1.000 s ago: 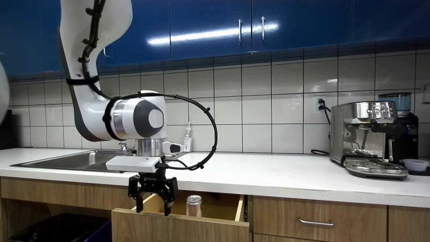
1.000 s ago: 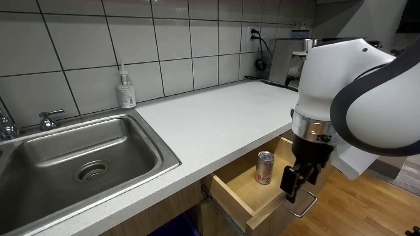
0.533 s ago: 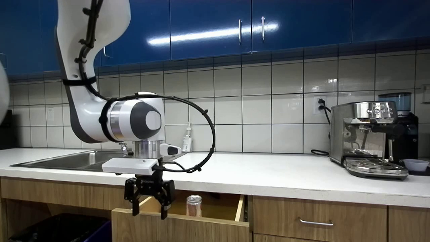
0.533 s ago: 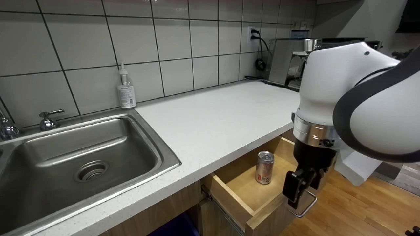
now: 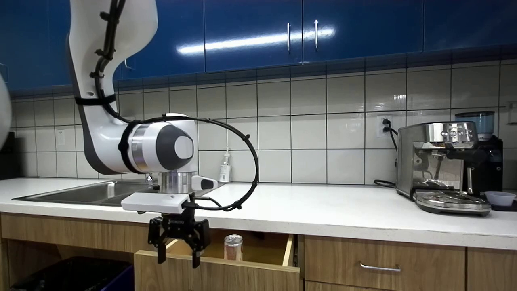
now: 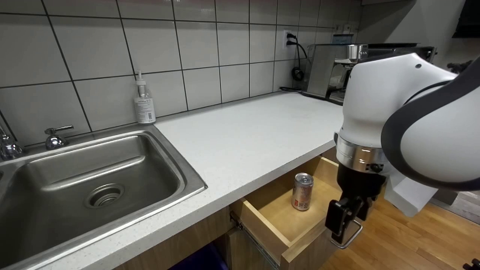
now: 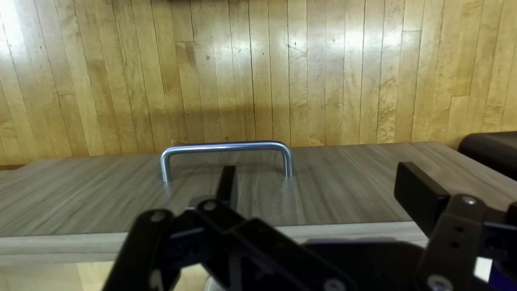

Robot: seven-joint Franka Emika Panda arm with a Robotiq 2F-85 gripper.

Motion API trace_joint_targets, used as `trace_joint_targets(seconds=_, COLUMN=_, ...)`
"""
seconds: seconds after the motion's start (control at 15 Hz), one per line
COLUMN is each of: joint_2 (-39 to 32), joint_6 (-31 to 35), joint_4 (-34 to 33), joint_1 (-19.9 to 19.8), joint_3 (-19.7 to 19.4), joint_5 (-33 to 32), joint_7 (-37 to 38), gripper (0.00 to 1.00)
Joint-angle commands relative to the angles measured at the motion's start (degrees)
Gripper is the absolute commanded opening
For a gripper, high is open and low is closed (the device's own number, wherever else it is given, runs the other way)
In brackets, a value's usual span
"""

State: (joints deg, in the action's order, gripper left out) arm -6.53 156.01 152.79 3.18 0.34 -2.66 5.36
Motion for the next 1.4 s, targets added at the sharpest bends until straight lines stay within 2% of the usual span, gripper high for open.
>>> trace_joint_targets(seconds=0.0, joint_2=-0.42, joint_6=0.39, joint_4=-0.03, joint_1=-0.55, joint_3=0.37, joint_5=0.64, joint_7=-1.24, gripper=1.00)
trace_joint_targets(seconds=1.33, joint_2=-5.20, joint_6=0.89, joint_4=-4.54, joint_1=-0.82, joint_3=-1.92, joint_5=-0.67, joint_7=-0.06, gripper=1.00)
